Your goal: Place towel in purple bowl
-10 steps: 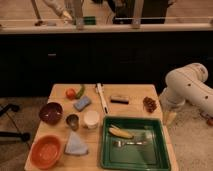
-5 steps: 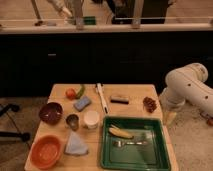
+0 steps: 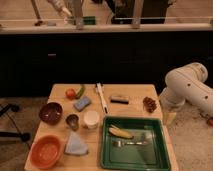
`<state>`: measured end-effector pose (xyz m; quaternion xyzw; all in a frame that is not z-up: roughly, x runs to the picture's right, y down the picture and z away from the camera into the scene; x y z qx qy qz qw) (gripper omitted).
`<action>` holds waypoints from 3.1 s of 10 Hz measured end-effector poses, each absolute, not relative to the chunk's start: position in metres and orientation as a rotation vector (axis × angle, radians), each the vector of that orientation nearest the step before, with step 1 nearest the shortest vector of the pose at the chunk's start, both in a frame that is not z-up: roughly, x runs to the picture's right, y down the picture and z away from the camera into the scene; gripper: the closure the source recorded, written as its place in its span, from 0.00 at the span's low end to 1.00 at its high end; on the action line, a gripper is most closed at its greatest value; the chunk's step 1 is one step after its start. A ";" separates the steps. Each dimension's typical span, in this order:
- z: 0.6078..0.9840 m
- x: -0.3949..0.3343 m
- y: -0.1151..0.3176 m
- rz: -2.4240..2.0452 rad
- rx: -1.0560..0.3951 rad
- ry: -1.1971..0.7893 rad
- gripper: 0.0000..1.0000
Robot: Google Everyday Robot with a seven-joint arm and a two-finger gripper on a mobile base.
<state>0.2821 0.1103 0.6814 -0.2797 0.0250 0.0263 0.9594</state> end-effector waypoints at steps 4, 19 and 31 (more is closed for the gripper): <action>0.681 0.225 0.122 0.115 -0.606 -0.030 0.20; 0.689 0.118 0.187 0.221 -0.682 -0.365 0.20; 0.683 -0.026 0.238 0.269 -0.721 -0.596 0.20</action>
